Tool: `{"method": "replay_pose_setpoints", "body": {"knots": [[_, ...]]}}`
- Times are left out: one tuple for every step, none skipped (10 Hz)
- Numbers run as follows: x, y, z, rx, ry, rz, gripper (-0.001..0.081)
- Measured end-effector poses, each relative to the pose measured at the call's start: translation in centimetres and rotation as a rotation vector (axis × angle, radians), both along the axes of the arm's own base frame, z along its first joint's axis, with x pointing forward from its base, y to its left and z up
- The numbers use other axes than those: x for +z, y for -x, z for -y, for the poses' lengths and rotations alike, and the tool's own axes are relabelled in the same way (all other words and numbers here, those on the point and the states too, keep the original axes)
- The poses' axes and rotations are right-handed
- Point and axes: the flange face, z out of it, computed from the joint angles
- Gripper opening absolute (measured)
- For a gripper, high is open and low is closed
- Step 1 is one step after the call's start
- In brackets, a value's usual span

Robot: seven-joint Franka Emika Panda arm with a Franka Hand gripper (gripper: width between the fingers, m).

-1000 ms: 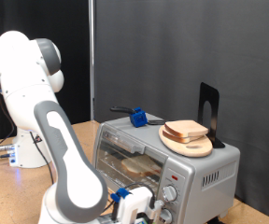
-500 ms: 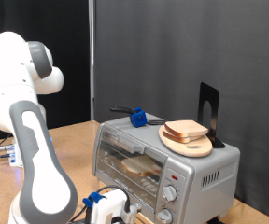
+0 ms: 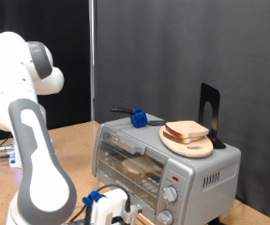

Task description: Make a piece of toast with the oven

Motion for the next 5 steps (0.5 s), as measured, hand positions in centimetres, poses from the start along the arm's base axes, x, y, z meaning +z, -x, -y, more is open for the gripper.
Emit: {"method": "replay_pose_setpoints", "body": {"knots": [[0.6,-0.5,0.0,-0.008,-0.006,0.011,0.0682],[1.1,-1.0,0.0,-0.014,-0.010,0.019,0.0682],[1.6,-1.4,0.0,-0.015,-0.012,0.027,0.0682],[1.9,-1.8,-0.2,-0.012,-0.014,0.036,0.0682],[2.0,-2.1,-0.4,-0.009,-0.015,0.043,0.0682]]}}
